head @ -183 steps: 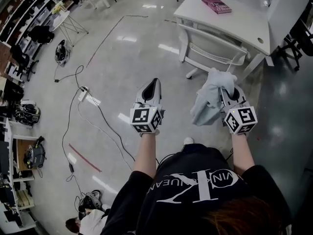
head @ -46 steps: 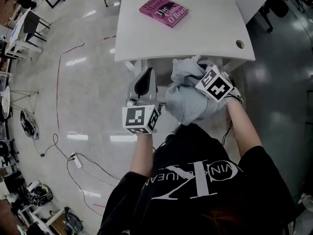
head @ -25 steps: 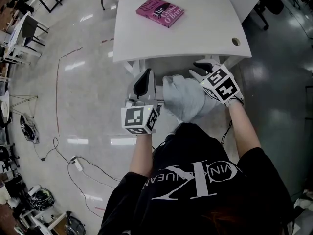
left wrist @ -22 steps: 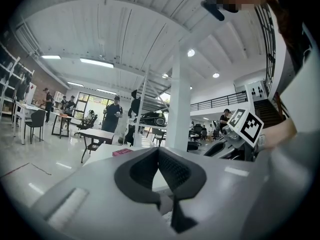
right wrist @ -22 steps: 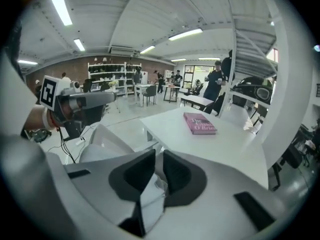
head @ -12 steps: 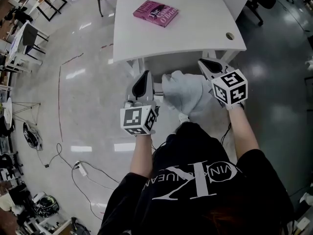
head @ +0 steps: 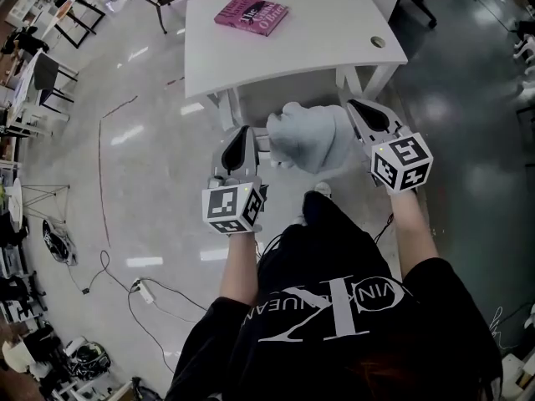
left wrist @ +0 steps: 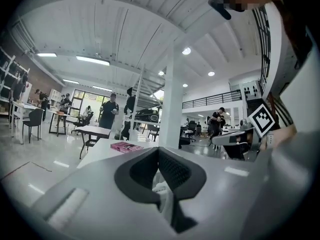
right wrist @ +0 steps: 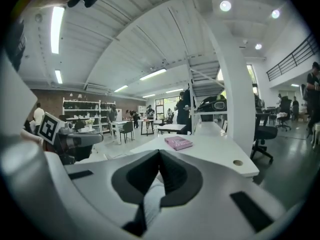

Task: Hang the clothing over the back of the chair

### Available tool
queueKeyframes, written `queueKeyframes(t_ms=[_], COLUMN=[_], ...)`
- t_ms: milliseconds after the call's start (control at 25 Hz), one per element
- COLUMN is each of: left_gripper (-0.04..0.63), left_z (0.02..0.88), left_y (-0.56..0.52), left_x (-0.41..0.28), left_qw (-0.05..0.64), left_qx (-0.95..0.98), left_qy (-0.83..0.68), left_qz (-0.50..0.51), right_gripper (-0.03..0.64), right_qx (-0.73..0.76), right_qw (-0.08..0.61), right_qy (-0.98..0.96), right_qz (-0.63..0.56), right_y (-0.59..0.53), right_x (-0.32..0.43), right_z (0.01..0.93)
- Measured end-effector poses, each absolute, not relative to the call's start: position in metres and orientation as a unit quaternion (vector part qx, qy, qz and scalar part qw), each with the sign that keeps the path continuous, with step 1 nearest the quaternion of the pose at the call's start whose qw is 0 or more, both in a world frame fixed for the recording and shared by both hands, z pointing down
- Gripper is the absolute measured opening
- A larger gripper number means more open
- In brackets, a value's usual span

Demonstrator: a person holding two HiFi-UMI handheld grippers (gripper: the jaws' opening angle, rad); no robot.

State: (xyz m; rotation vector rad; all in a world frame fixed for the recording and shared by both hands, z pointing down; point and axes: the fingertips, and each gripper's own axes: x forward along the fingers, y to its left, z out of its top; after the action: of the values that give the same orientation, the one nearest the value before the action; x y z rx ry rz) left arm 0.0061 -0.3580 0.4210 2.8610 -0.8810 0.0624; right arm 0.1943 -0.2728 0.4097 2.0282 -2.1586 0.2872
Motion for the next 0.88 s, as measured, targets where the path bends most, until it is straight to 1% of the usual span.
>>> queueKeyframes(t_ms=[120, 480, 880], left_gripper=[0.011, 0.011, 0.011], left_z=[0.421, 0.407, 0.403], left_y=[-0.350, -0.340, -0.307], left_x=[0.003, -0.008, -0.018], left_qw=[0.072, 0.057, 0.059], left_qx=[0.953, 0.948, 0.938], left_qy=[-0.292, -0.314, -0.342], left_qz=[0.026, 0.014, 0.009], right_gripper=[0.014, 0.014, 0.014], right_qx=[0.682, 0.684, 0.672], right_qw=[0.071, 0.069, 0.061], right_qy=[-0.722, -0.724, -0.737], right_qz=[0.093, 0.063, 0.037], right_y=[-0.257, -0.233, -0.197], right_x=[0.192, 0.189, 0.184], right_z=[0.408, 0.400, 0.387])
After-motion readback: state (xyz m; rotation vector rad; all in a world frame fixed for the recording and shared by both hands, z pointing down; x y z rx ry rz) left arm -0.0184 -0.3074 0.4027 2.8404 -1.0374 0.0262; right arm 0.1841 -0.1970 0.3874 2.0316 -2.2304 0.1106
